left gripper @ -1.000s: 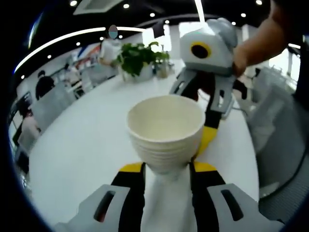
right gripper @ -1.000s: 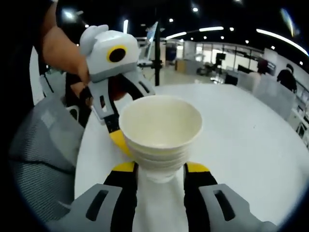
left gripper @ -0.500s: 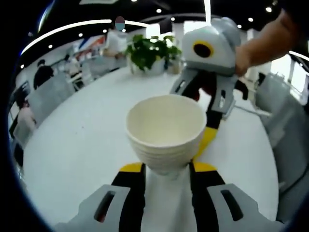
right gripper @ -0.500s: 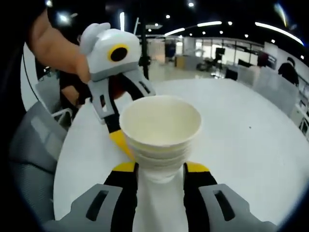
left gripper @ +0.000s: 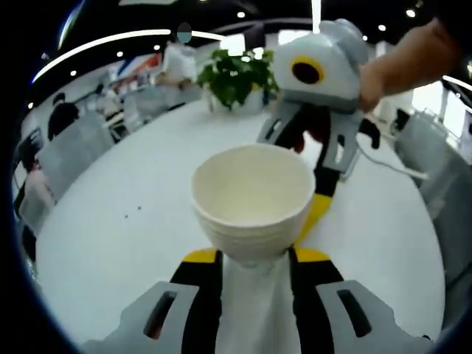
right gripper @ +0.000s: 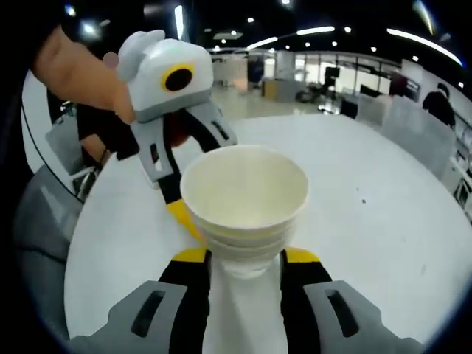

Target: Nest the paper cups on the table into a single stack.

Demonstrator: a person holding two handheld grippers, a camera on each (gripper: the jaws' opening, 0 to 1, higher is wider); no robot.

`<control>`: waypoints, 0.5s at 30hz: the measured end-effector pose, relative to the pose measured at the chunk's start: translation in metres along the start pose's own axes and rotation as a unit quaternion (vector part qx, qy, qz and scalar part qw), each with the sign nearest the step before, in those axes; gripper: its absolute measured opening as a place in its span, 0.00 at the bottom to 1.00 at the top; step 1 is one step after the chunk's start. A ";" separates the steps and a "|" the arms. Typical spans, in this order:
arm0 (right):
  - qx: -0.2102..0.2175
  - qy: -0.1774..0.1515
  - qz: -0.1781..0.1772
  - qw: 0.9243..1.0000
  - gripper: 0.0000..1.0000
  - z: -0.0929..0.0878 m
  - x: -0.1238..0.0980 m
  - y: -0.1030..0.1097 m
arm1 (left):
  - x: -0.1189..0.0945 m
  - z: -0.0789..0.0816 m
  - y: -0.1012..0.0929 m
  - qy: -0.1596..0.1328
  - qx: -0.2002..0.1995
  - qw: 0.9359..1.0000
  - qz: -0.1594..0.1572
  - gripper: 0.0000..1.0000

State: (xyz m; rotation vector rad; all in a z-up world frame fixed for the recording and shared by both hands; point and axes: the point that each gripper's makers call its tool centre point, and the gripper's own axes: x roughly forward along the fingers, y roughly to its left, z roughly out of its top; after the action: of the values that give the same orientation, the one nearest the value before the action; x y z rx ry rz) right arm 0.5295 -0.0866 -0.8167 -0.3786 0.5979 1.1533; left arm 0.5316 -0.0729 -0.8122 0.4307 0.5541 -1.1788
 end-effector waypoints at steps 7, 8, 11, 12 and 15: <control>0.003 0.011 0.009 1.000 0.35 -0.013 0.010 0.007 | 0.008 -0.012 -0.008 0.017 0.020 1.000 -0.013 0.32; 0.002 0.011 0.009 1.000 0.35 -0.013 0.010 0.007 | 0.008 -0.013 -0.008 0.018 0.018 1.000 -0.013 0.32; 0.004 0.009 0.012 1.000 0.36 -0.013 0.009 0.007 | 0.007 -0.013 -0.007 0.017 0.019 1.000 -0.014 0.32; 0.004 0.011 0.012 1.000 0.36 -0.013 0.009 0.007 | 0.007 -0.013 -0.008 0.019 0.018 1.000 -0.014 0.33; 0.011 0.032 0.005 0.999 0.43 -0.017 0.007 0.008 | 0.007 -0.013 -0.008 0.023 0.025 0.999 -0.004 0.41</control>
State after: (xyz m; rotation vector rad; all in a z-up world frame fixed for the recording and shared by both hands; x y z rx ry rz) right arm 0.5199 -0.0881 -0.8341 -0.3944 0.6681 1.1461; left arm 0.5236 -0.0726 -0.8272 0.4995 0.5673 -1.1958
